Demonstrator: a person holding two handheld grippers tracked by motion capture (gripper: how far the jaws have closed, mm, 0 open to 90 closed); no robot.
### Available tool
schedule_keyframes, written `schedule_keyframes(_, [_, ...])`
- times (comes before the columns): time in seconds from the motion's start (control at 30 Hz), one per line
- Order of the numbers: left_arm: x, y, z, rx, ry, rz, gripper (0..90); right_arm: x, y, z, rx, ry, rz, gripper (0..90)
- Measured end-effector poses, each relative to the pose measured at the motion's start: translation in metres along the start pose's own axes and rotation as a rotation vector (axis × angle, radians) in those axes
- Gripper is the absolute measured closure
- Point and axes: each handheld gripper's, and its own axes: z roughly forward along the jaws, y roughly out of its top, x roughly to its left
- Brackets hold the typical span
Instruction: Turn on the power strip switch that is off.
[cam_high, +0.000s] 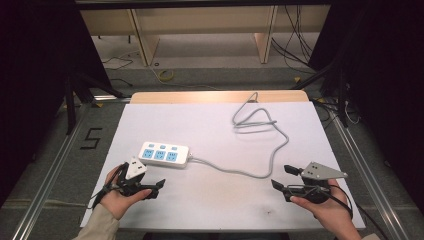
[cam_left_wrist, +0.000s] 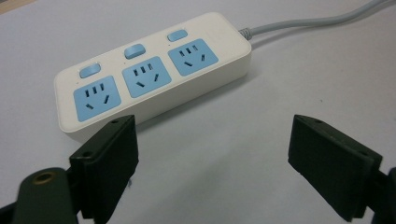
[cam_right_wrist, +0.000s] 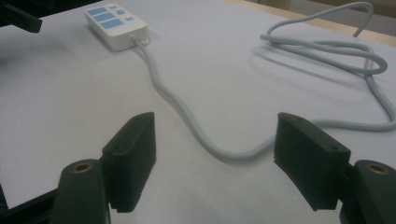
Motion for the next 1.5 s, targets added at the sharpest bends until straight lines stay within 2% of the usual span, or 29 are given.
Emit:
schedule_keyframes(0.17, [-0.001, 0.001, -0.001, -0.001, -0.009, -0.006, 22.0, 0.000, 0.000, 0.001, -0.001, 0.001, -0.002, 35.8])
schedule_keyframes(0.2, [0.000, 0.002, -0.002, -0.004, 0.008, -0.007, 24.1, 0.000, 0.000, 0.001, 0.003, 0.002, -0.003, 36.8])
schedule_keyframes(0.23, [0.000, 0.002, -0.002, -0.004, 0.008, -0.007, 26.7, 0.000, 0.000, 0.002, 0.004, 0.001, -0.001, 37.3])
schedule_keyframes(0.33, [0.002, 0.004, -0.005, -0.007, 0.036, -0.012, 42.0, 0.000, 0.000, 0.002, 0.017, -0.006, -0.002, 38.7])
schedule_keyframes(0.4, [0.003, 0.004, -0.005, 0.009, 0.028, 0.002, 55.8, 0.000, 0.000, 0.002, 0.021, -0.006, 0.001, 38.8])
schedule_keyframes(0.53, [0.003, 0.004, -0.006, 0.037, 0.036, 0.019, 74.7, -0.001, -0.001, 0.002, 0.022, -0.007, 0.002, 38.7])
schedule_keyframes(0.63, [0.005, 0.006, -0.008, 0.056, 0.019, 0.027, 88.7, -0.001, -0.001, 0.002, 0.027, -0.010, 0.004, 37.8])
schedule_keyframes(0.8, [0.006, 0.008, -0.008, 0.072, 0.022, 0.023, 89.5, -0.001, -0.001, 0.001, 0.025, -0.012, 0.004, 36.8])
schedule_keyframes(1.1, [0.013, 0.016, -0.005, 0.071, 0.033, -0.030, 89.5, -0.002, -0.001, 0.002, 0.034, -0.016, 0.004, 35.0])
schedule_keyframes(1.37, [0.016, 0.020, -0.003, 0.067, 0.044, -0.042, 89.5, -0.002, -0.001, 0.003, 0.035, -0.013, 0.010, 33.0])
schedule_keyframes(1.5, [0.018, 0.022, -0.002, 0.065, 0.055, -0.033, 89.5, -0.002, -0.001, 0.003, 0.036, -0.011, 0.010, 32.0])
